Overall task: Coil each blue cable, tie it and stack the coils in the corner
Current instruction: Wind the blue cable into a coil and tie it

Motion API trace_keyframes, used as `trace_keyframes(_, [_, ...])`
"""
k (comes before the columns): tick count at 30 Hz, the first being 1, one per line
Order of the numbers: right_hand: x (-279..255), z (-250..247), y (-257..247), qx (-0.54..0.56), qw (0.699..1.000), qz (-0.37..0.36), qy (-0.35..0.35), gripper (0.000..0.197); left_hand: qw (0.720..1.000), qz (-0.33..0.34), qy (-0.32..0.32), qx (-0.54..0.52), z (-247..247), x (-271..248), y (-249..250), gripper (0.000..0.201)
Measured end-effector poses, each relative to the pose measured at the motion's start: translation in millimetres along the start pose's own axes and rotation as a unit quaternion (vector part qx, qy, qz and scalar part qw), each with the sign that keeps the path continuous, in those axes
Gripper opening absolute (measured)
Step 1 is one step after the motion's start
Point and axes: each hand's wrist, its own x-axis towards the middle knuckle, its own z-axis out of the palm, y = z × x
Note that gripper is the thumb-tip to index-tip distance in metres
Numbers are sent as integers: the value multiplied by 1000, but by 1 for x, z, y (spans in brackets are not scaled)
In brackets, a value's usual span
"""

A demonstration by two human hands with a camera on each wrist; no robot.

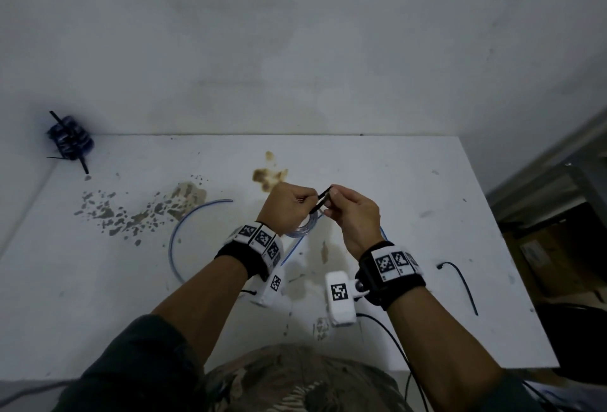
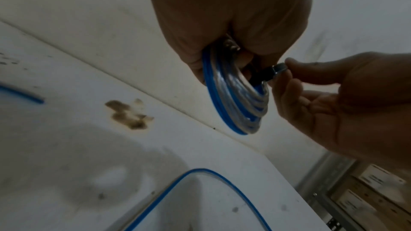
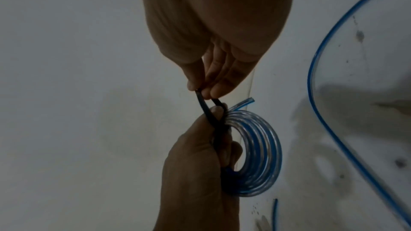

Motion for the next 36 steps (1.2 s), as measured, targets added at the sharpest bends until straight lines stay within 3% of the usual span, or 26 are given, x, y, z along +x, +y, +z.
trace_keyframes(4, [3,0,-1,15,999,19,-23,12,999,21,-17,21,-10,4,1,25])
trace_keyframes(11, [-1,-2,6,3,1000,-15,-13,14,997,33,-47,49,-12,6,1,29])
trace_keyframes(19, [-3,-9,7,-18,997,22,-66,12,995,16,-69,67,-10,4,-3,28])
trace_keyframes(24, [-2,-10,7,-4,996,56,-74,15,996,39,-57,55,-8,-1,-1,29])
trace_keyframes(30, [5,2,11,-202,974,-99,-27,9,998,37,-36,38,-9,-5,-2,34])
trace_keyframes(36, [21,8,17,-297,941,-159,-21,19,999,-12,-30,-1,-16,-16,2,22])
